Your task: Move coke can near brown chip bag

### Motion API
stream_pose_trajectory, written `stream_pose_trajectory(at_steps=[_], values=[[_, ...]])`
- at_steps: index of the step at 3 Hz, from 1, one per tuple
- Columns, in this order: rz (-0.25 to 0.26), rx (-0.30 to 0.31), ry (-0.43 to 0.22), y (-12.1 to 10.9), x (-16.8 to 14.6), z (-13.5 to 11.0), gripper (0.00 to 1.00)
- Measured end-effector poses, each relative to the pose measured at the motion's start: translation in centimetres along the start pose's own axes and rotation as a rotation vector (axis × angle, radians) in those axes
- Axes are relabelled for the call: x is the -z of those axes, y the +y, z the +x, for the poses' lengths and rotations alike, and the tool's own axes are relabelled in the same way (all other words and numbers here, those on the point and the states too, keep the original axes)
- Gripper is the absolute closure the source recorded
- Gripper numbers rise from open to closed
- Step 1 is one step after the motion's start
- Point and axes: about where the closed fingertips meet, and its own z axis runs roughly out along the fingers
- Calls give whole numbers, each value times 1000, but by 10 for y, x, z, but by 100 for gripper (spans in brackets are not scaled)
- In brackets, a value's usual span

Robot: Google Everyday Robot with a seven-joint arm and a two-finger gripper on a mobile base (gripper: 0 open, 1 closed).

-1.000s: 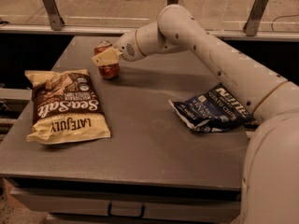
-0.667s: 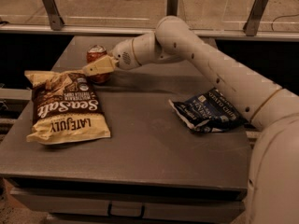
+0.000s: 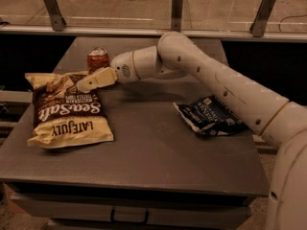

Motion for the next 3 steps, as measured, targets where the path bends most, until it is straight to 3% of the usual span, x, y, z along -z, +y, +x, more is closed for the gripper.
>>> stream_pose_trajectory(at_steps=[1, 2, 3], values=[[81, 58, -1, -9, 30, -16, 0], [249, 185, -23, -32, 101, -58, 0], [430, 326, -72, -49, 195, -116, 0]])
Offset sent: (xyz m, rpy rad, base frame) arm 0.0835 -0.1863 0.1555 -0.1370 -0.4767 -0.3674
